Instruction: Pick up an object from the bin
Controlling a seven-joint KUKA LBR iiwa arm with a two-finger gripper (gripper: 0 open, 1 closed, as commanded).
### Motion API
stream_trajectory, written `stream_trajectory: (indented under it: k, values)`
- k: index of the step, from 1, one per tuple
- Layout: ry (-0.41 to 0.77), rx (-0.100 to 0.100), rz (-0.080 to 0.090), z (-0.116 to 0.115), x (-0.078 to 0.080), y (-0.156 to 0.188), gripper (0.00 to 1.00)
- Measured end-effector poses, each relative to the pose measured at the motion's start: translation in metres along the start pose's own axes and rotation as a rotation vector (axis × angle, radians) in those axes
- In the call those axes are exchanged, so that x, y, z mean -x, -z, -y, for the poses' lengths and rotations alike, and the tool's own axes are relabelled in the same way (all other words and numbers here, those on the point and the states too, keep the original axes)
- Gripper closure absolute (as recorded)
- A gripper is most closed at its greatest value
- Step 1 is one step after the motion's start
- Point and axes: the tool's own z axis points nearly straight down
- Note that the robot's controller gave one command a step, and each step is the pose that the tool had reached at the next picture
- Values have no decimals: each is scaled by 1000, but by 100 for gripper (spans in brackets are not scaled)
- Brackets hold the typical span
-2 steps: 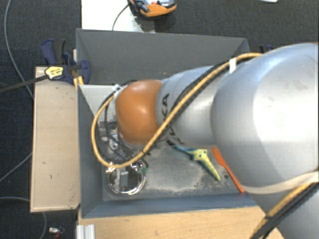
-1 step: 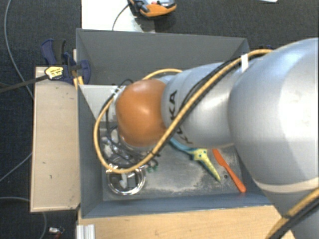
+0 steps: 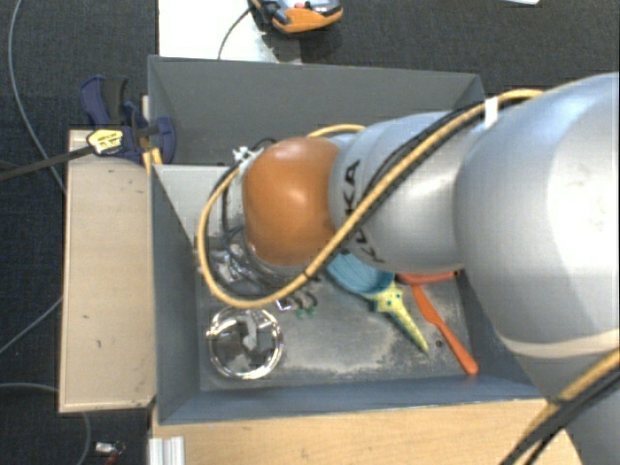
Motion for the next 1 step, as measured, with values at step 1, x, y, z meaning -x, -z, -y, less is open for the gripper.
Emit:
stream_trajectory:
  k: [1]
  values:
    - [110,1,6,-3,-14,-34,0]
